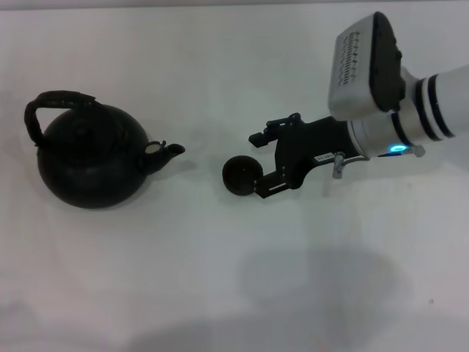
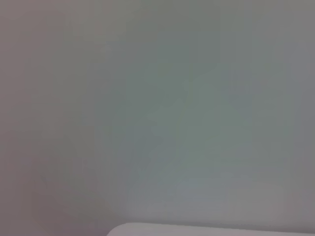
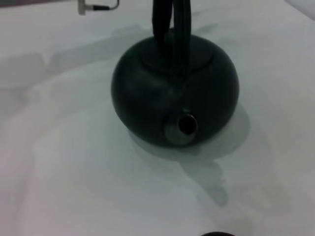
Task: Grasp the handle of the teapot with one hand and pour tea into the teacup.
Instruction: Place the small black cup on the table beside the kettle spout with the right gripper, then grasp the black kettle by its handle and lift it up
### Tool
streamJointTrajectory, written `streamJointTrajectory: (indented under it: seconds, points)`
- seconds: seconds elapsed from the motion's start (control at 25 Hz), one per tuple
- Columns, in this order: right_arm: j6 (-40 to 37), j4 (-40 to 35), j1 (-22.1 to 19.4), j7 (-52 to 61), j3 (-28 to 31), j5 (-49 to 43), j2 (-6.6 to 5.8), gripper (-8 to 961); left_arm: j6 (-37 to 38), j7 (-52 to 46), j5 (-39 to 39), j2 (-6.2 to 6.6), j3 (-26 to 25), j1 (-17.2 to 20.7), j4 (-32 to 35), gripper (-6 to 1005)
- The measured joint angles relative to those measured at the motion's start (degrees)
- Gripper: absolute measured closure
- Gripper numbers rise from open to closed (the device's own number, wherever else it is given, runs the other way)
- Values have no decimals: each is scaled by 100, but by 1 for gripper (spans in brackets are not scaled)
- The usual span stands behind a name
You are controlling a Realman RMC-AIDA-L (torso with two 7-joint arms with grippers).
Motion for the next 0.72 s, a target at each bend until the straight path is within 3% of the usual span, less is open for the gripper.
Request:
streamJointTrajectory:
  seconds: [0.2,0.4,0.72]
  points:
    - [696,2,-23,-120,614,-2,-15,94,16,0,3,0,6,6,8,301]
    - [1640,-208,-280,-369,1661,24,4,93,29,0,9,0,14,6,10,300]
    - [2814,89,-750,-1225,4052,371,-5,95,331,0,14,-8,26,182,8,300]
